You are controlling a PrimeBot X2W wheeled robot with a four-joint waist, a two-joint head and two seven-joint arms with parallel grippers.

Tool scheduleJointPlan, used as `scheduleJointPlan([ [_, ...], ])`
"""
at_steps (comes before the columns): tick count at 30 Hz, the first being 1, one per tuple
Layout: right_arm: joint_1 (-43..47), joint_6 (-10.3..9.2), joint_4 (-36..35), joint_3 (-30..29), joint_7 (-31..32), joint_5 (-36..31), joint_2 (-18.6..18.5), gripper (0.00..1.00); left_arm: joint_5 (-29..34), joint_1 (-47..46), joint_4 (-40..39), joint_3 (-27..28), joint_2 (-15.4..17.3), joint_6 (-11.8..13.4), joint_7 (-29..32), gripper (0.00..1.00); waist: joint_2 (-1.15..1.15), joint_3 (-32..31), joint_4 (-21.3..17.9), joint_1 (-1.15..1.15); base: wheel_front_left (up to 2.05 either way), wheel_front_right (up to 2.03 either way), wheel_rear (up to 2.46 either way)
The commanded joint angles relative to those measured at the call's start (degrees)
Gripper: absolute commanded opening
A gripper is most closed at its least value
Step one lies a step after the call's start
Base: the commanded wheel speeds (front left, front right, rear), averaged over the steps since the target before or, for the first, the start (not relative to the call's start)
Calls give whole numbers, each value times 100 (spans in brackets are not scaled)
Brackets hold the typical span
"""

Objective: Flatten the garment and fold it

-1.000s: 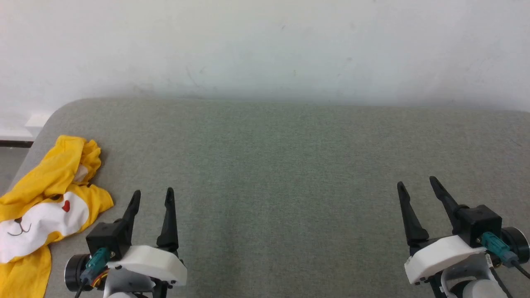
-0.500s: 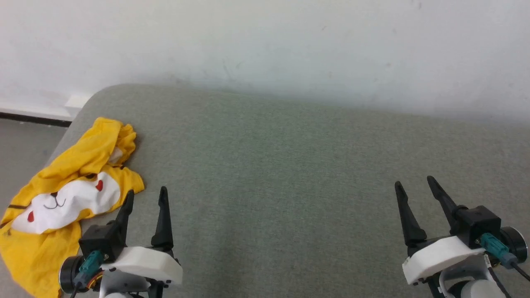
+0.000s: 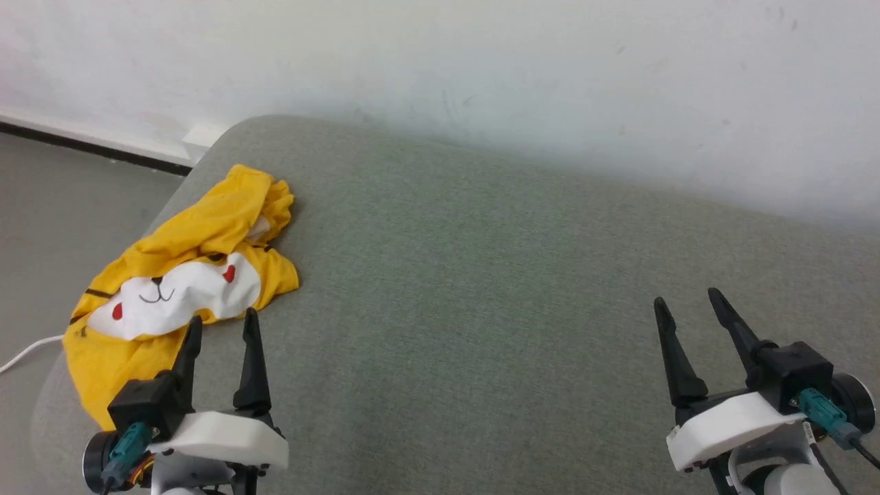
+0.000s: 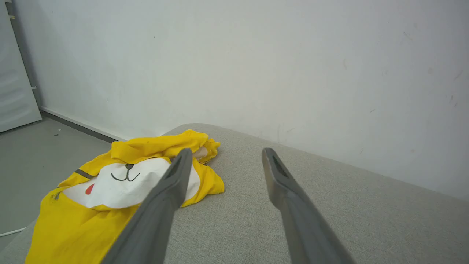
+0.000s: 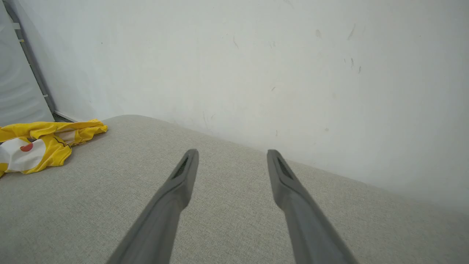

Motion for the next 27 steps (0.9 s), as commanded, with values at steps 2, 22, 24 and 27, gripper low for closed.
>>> scheduleJointPlan([
  [2, 13, -4, -50, 22, -49, 3, 12, 100, -71, -10, 20, 61, -8, -1, -69, 100, 0, 44, 193, 0, 0, 0, 0],
  [22, -472, -5, -531, 213, 284, -377, 16, 100, -386, -1690, -106, 1251, 363, -185, -309, 100, 0, 1182, 142, 0, 0, 0, 0],
  [24, -560, -5, -597, 231, 327, -439, 16, 100, -506, -2043, 126, 1340, 578, -260, -326, 100, 0, 1372, 99, 0, 0, 0, 0],
  [27, -696, -5, -693, 260, 389, -529, 17, 100, -691, -2611, 608, 1408, 980, -362, -161, 100, 0, 1656, 36, 0, 0, 0, 0],
])
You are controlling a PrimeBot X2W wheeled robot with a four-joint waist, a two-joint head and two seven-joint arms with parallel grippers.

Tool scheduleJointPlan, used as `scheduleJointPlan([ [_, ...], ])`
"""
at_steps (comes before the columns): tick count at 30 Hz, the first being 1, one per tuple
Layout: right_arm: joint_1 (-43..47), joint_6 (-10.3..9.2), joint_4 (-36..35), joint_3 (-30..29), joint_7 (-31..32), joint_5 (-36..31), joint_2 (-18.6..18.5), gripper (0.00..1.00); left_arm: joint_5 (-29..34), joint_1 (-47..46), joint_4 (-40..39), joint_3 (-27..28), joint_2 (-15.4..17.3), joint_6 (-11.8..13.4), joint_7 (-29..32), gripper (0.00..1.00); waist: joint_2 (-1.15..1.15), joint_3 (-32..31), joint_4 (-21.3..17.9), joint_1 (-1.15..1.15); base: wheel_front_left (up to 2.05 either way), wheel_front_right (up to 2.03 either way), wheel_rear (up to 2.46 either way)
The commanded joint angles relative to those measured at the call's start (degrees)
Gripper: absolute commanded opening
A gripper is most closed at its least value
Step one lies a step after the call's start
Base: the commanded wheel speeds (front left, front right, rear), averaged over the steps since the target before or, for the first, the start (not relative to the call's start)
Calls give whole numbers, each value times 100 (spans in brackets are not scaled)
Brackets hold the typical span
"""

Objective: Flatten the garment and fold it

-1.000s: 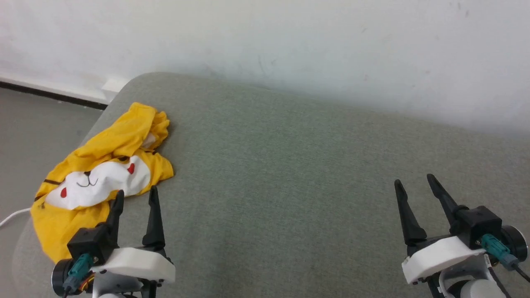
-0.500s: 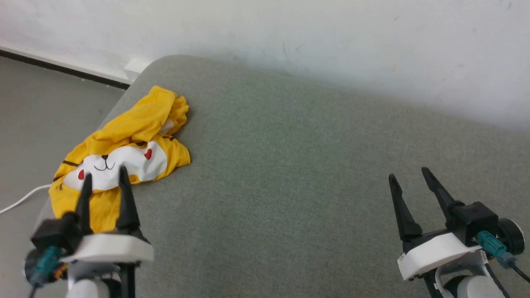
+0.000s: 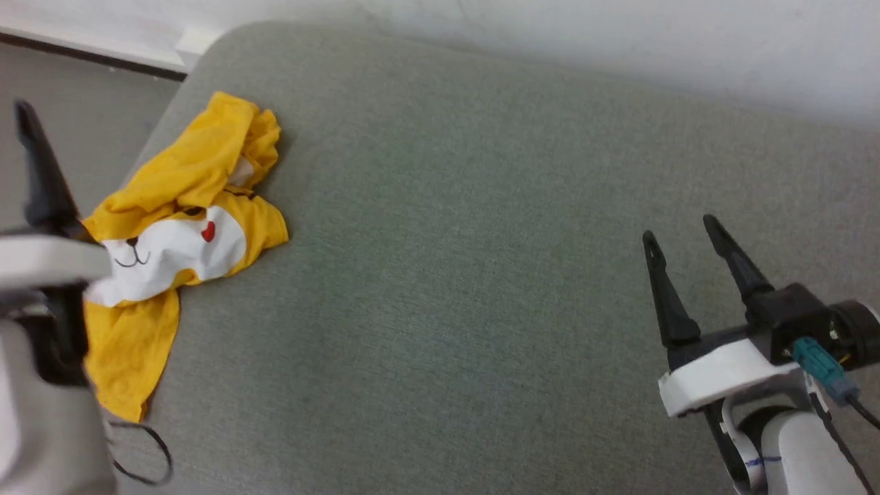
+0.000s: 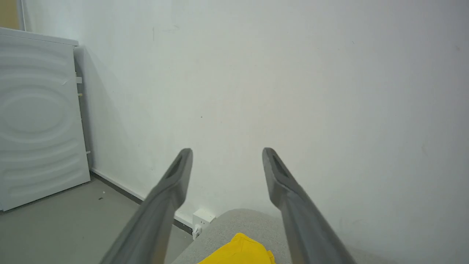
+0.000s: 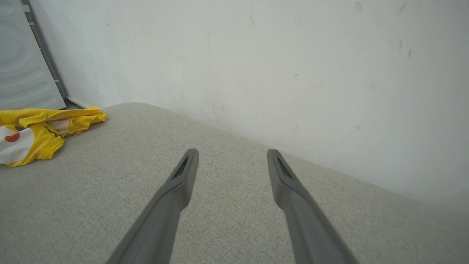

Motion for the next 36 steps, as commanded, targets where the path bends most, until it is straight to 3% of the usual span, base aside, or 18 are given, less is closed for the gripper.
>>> scheduleJointPlan([
  [1, -167, -5, -92, 43, 44, -78, 6, 100, -127, -420, 338, 58, 295, -89, 142, 100, 0, 541, -174, -1, 0, 0, 0],
  [10, -565, -6, -253, 230, 148, -225, -44, 100, -765, -1580, 2565, -270, 1232, -287, 1556, 100, 0, 1264, -377, -1, 0, 0, 0],
  [19, -855, -6, -295, 342, 145, -219, -68, 100, -1688, -2061, 4743, -343, 1596, -352, 3418, 100, 0, 1771, -575, -1, 0, 0, 0],
  [24, -888, -6, -280, 368, 122, -196, -60, 100, -1867, -2180, 5439, -453, 1711, -375, 4156, 100, 0, 1870, -578, -1, 0, 0, 0],
  [25, -903, -6, -271, 382, 118, -193, -59, 100, -1913, -2217, 5570, -491, 1728, -381, 4336, 89, 0, 1887, -574, -1, 0, 0, 0],
  [26, -922, -6, -262, 393, 116, -188, -56, 100, -1961, -2260, 5674, -528, 1748, -387, 4492, 65, 0, 1897, -565, -1, 0, 0, 0],
  [27, -942, -6, -254, 406, 106, -182, -54, 100, -2005, -2300, 5748, -559, 1777, -392, 4583, 40, 0, 1897, -552, -1, 0, 0, 0],
  [28, -960, -6, -246, 419, 98, -175, -51, 100, -2022, -2320, 5787, -592, 1815, -397, 4592, 0, 0, 1897, -545, -1, 0, 0, 0],
  [36, -879, -6, 9, 425, -60, -63, -23, 100, -1889, -2379, 5616, -933, 2132, -397, 3903, 0, 0, 1382, -478, -1, 0, 0, 0],
])
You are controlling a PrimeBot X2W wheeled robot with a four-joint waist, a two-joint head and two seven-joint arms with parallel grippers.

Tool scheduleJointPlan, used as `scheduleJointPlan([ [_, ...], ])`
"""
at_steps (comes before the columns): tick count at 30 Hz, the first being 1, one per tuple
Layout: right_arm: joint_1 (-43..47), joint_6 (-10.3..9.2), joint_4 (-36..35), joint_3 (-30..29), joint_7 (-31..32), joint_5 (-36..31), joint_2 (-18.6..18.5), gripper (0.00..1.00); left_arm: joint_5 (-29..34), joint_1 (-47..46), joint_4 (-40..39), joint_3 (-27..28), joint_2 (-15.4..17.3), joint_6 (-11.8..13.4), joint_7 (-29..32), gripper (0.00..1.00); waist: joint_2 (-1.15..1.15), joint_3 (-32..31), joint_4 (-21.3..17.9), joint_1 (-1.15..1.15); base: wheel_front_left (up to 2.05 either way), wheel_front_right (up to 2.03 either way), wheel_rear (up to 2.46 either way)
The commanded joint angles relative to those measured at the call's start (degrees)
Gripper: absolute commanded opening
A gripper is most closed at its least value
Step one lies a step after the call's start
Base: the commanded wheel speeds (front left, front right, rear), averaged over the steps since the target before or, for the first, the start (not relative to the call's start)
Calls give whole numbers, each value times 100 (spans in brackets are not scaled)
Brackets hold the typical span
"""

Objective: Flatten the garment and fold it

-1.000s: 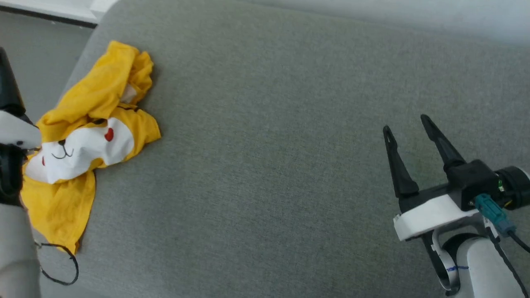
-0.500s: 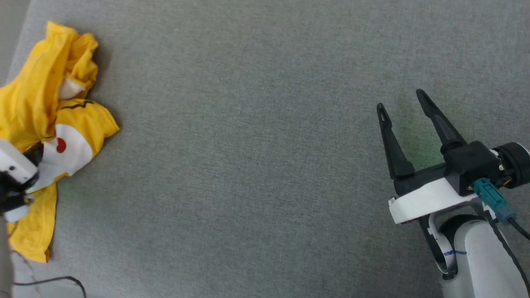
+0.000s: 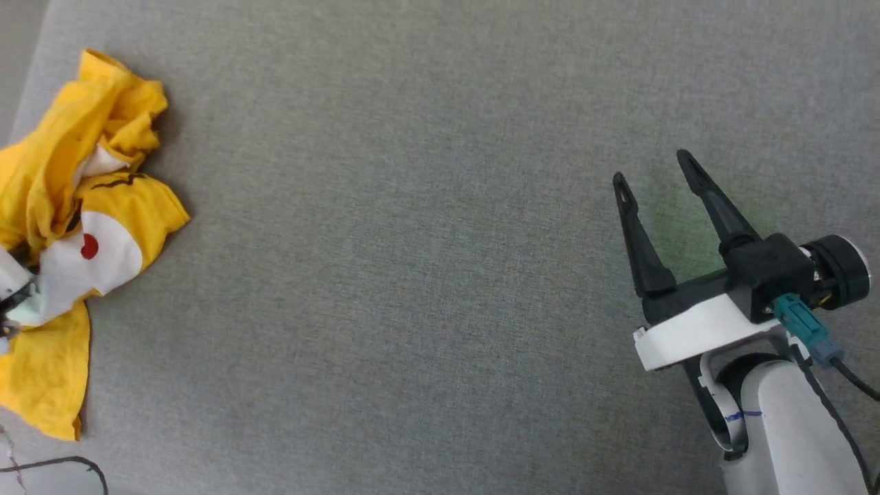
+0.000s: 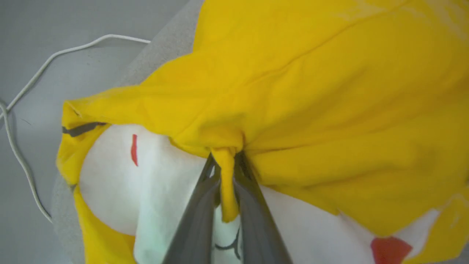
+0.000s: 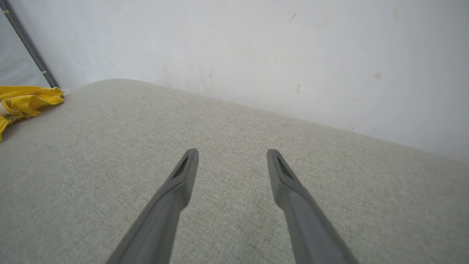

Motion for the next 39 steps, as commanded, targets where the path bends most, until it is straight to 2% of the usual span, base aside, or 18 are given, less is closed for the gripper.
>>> scheduleJointPlan([
  [1, 23, -5, 53, -14, -64, 62, 12, 100, 88, 26, -17, -79, 121, -3, -219, 0, 0, -334, 68, 0, 0, 0, 0],
  [11, 397, -5, 436, -228, -433, 396, 38, 100, 648, -736, -424, -703, 511, -3, -1660, 0, 0, -1481, 100, 0, 0, 0, 0],
  [15, 572, -5, 496, -393, -543, 589, 40, 100, 931, -1037, -822, -1049, 535, -3, -2227, 0, 0, -1822, 3, 0, 0, 0, 0],
  [18, 700, -5, 499, -492, -600, 674, 40, 100, 1106, -1226, -1186, -1298, 433, -3, -2549, 0, 0, -2040, -132, 0, 0, 0, 0],
  [24, 912, -5, 447, -600, -635, 775, 40, 100, 1154, -1244, -2116, -1604, -10, 33, -2722, 0, 0, -2330, -598, 0, 0, 0, 0],
  [30, 1076, -5, 324, -700, -604, 828, 41, 100, 1084, -569, -3813, -1877, -614, 285, -2558, 0, 0, -2417, -1274, 0, 0, 0, 0],
  [39, 1153, -5, 254, -811, -621, 950, 41, 100, 841, 939, -6481, -2344, -1452, 847, -2201, 0, 0, -2207, -2221, 0, 0, 0, 0],
])
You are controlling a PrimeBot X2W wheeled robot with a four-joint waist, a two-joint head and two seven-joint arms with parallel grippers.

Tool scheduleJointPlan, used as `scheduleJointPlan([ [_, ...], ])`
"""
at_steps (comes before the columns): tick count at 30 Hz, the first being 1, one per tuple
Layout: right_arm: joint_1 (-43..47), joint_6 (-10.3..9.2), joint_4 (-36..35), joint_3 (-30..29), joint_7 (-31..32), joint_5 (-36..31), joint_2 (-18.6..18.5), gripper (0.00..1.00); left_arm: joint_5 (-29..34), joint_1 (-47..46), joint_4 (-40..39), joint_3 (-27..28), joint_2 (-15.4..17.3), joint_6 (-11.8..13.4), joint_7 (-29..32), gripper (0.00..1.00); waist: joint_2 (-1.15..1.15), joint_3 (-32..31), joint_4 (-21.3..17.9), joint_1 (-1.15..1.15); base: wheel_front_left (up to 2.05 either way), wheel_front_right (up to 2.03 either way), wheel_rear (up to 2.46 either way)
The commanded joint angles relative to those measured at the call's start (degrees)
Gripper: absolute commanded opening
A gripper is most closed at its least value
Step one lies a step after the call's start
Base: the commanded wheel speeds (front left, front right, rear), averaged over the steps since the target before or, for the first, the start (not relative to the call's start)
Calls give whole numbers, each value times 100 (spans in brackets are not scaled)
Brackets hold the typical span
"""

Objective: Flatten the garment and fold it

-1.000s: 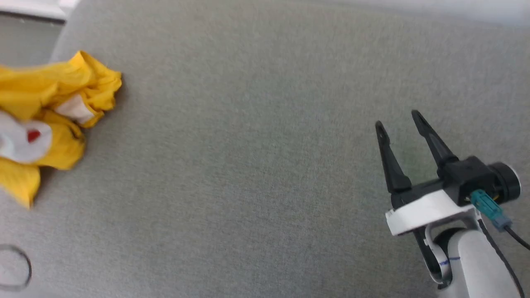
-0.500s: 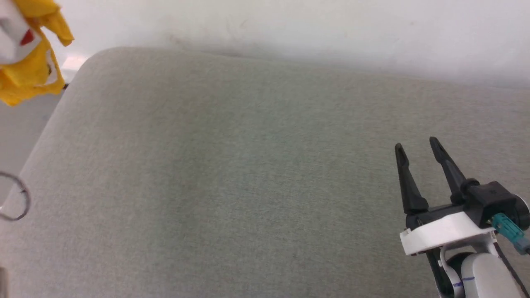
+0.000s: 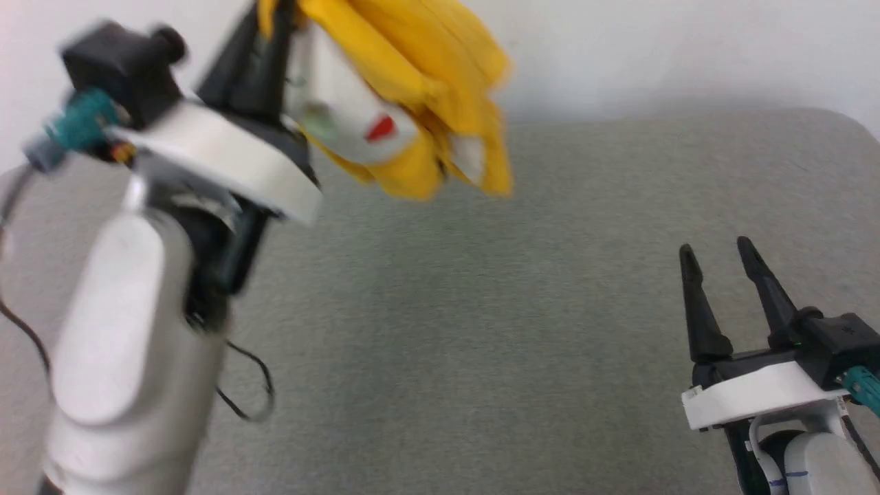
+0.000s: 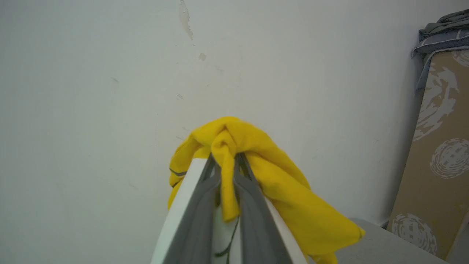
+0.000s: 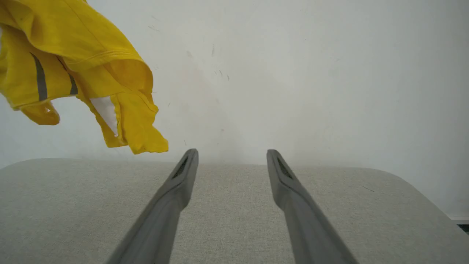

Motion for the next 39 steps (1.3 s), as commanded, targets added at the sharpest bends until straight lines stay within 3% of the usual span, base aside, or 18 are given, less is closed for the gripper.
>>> scheduleJointPlan([
  [1, 86, -5, -23, -56, -34, 49, 5, 100, -57, 403, -348, -93, -141, 141, 26, 0, 0, 111, -651, 0, 0, 0, 0],
  [6, 144, -5, -21, -136, -84, 99, 5, 100, -152, 1649, -622, -433, -465, 436, -28, 0, 0, 249, -780, 0, 0, 0, 0],
  [12, 145, -5, 4, -33, -114, 144, 5, 100, -80, 3087, 320, -912, -559, 557, -234, 0, 0, 345, -720, 0, 0, 0, 0],
  [13, 128, -5, 16, -10, -121, 149, 5, 100, -63, 3232, 489, -1008, -576, 526, -278, 6, 0, 345, -691, 0, 0, 0, 0],
  [14, 111, -5, 28, 19, -125, 143, 5, 100, -47, 3362, 653, -1116, -587, 476, -300, 34, 0, 337, -663, 0, 0, 0, 0],
  [15, 99, -5, 35, 44, -128, 141, 5, 100, -49, 3471, 790, -1221, -618, 418, -326, 75, 0, 329, -629, 0, 0, 0, 0],
  [16, 92, -5, 39, 52, -128, 135, 5, 100, -50, 3549, 901, -1290, -652, 378, -378, 100, 0, 321, -594, 0, 0, 0, 0],
  [23, 195, -5, 20, 41, -41, 1, 5, 100, 57, 3658, 1045, -1353, -992, 324, -1470, 100, 0, 109, -274, 0, 0, 0, 0],
  [28, 354, -5, -98, 8, 64, -61, 5, 100, 54, 3615, 768, -1067, -1097, 394, -2054, 100, 0, -61, -89, 0, 0, 0, 0],
  [39, 534, -5, -163, 31, 167, -31, 5, 100, -11, 3776, 323, 113, -657, 814, -2198, 100, 0, -283, 82, 0, 0, 0, 0],
])
